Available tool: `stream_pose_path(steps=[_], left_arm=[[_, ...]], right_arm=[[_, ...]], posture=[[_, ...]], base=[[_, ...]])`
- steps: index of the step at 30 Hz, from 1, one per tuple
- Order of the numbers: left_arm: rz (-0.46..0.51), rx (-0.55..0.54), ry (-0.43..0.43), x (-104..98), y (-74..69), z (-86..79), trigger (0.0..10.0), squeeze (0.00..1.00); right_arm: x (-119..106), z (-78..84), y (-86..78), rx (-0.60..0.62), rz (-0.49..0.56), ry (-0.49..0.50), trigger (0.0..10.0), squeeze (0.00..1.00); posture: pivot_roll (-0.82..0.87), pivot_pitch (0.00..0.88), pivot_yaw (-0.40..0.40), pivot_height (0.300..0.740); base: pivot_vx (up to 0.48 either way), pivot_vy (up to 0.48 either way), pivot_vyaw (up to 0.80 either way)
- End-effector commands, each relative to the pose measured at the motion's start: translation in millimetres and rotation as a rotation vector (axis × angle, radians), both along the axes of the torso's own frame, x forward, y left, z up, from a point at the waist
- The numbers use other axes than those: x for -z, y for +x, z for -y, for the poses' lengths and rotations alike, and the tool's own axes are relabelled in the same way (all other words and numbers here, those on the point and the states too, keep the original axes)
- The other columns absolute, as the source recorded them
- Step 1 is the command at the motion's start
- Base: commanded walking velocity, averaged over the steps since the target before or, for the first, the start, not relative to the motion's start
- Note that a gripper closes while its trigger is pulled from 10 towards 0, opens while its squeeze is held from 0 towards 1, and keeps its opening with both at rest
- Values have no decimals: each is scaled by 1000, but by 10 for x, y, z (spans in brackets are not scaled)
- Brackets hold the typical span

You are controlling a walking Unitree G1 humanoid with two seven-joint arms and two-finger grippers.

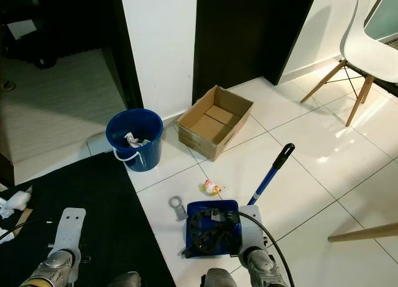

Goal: Sweep floor

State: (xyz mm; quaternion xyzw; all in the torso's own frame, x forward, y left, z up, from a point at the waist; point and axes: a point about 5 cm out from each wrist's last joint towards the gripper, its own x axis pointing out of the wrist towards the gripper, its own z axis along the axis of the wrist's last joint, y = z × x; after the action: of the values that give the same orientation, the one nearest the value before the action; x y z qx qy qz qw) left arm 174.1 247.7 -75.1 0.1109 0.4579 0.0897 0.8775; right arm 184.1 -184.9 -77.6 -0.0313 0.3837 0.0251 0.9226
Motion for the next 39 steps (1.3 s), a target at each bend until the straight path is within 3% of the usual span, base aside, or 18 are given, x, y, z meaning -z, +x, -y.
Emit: stream_pose_path(steps=[1, 9, 10, 15, 16, 18, 19, 39], left_arm=[[5, 19, -9, 16, 3, 66, 10000, 0], [-13, 12, -26, 40, -50, 53, 9608, 0], [-15, 15, -49, 48, -63, 64, 0, 0], [-20, 12, -47, 55, -81, 61, 0, 0], [-24, 7, -46, 58, -86, 59, 3412, 0], [-27, 4, -45, 60, -89, 58, 3412, 0], [-30, 4, -34, 58, -87, 52, 10000, 0], [-44, -8, -21, 85, -110, 106, 10000, 0]], right_arm=[[5, -24, -16, -15, 5, -6, 10000, 0], [-3, -22, -5, -19, 12, -8, 10000, 0], [-9, -20, 4, -19, 16, -10, 10000, 0], [-14, -23, 15, -21, 20, -10, 10000, 0], [-15, -24, 17, -21, 20, -10, 10000, 0], [-17, -25, 20, -21, 21, -10, 10000, 0], [-19, -25, 25, -21, 22, -10, 10000, 0], [-12, -26, 9, -9, 20, -9, 10000, 0]], posture=[[25, 0, 1, 740], [25, 0, 1, 740], [25, 0, 0, 740], [26, 0, -1, 740], [26, 0, -1, 740], [27, 0, -2, 740], [28, 0, -3, 740], [22, 0, -3, 740]], base=[[0, 0, 0], [0, 0, 0], [0, 0, 0], [0, 0, 0], [0, 0, 0], [0, 0, 0], [0, 0, 0], [0, 0, 0]])
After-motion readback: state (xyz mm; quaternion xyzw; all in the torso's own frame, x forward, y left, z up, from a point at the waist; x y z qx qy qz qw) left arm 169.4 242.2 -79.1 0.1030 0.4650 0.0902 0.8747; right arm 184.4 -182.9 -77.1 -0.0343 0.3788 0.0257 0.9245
